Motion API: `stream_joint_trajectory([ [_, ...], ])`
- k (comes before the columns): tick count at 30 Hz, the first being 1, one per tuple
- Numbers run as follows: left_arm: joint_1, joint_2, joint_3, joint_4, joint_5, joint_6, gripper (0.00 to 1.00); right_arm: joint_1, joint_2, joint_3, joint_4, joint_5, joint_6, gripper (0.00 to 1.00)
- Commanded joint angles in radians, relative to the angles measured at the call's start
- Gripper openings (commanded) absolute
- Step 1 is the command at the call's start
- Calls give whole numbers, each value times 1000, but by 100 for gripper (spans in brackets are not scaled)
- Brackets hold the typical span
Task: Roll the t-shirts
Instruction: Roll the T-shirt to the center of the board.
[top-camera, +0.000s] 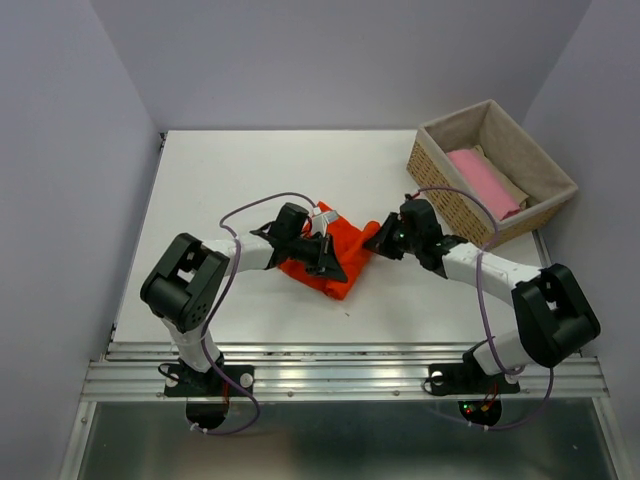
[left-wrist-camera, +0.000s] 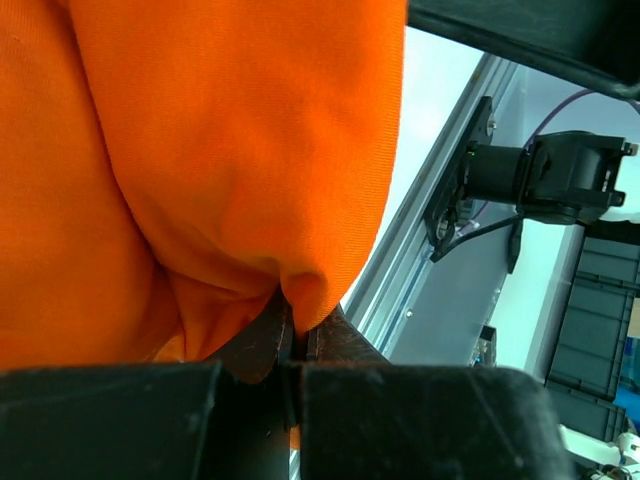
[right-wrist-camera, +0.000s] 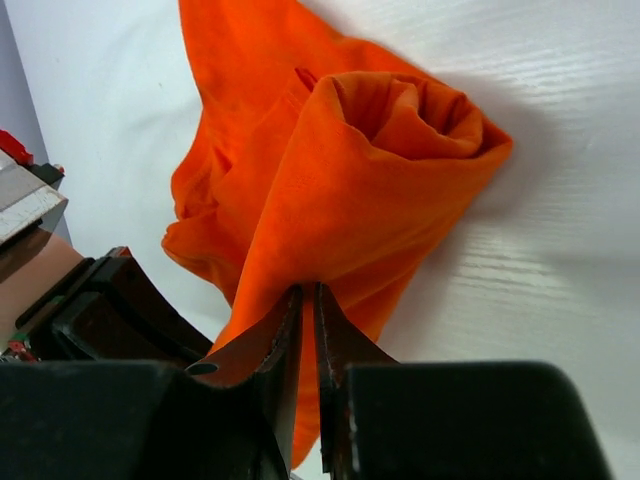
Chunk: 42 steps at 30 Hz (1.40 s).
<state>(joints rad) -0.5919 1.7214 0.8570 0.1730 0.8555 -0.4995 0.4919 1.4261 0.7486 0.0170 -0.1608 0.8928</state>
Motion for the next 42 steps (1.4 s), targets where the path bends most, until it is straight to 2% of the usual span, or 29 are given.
stream_joint_trajectory([
  [1, 7, -6, -10, 46, 50, -10, 0, 8, 56, 69, 92, -26, -12, 15],
  [6, 15, -16, -4, 11, 33, 9, 0, 8, 151, 120, 106, -5, 0, 14],
  [7, 17, -17, 0, -3, 24, 16, 4, 8, 163, 133, 104, 1, 1, 13],
  [8, 18, -19, 10, -19, 2, 25, 17, 8, 175, 143, 100, 9, 3, 12],
  [9, 21, -29, 14, -50, -4, 44, 25, 8, 203, 153, 81, 23, 1, 11],
  [10, 23, -36, 25, -65, -27, 52, 41, 8, 215, 169, 75, 26, 1, 11],
  [12, 26, -57, 39, -131, -55, 85, 55, 8, 247, 176, 69, 35, 1, 10],
  [15, 32, -101, 59, -214, -107, 113, 71, 8, 269, 184, 64, 41, 1, 10],
  [19, 50, -180, 76, -302, -186, 137, 74, 8, 295, 181, 58, 53, -2, 10],
  [22, 60, -250, 92, -360, -304, 136, 73, 8, 327, 187, 52, 47, -12, 10],
  [25, 60, -324, 103, -374, -429, 110, 68, 8, 352, 184, 54, 41, -15, 10],
  [28, 53, -378, 108, -363, -457, 72, 61, 8, 352, 173, 60, 40, -15, 10],
  [34, -35, -379, 140, -299, -486, 9, 29, 8, 353, 175, 60, 41, -12, 10],
  [36, -75, -347, 143, -244, -463, -13, 15, 8, 353, 176, 60, 41, -12, 10],
  [37, -98, -333, 149, -228, -463, -31, 3, 8, 355, 178, 57, 41, -12, 10],
  [38, -109, -319, 154, -221, -469, -39, 0, 8, 353, 178, 55, 40, -12, 10],
  [42, -144, -257, 159, -198, -521, -45, 0, 8, 346, 176, 47, 41, -15, 10],
])
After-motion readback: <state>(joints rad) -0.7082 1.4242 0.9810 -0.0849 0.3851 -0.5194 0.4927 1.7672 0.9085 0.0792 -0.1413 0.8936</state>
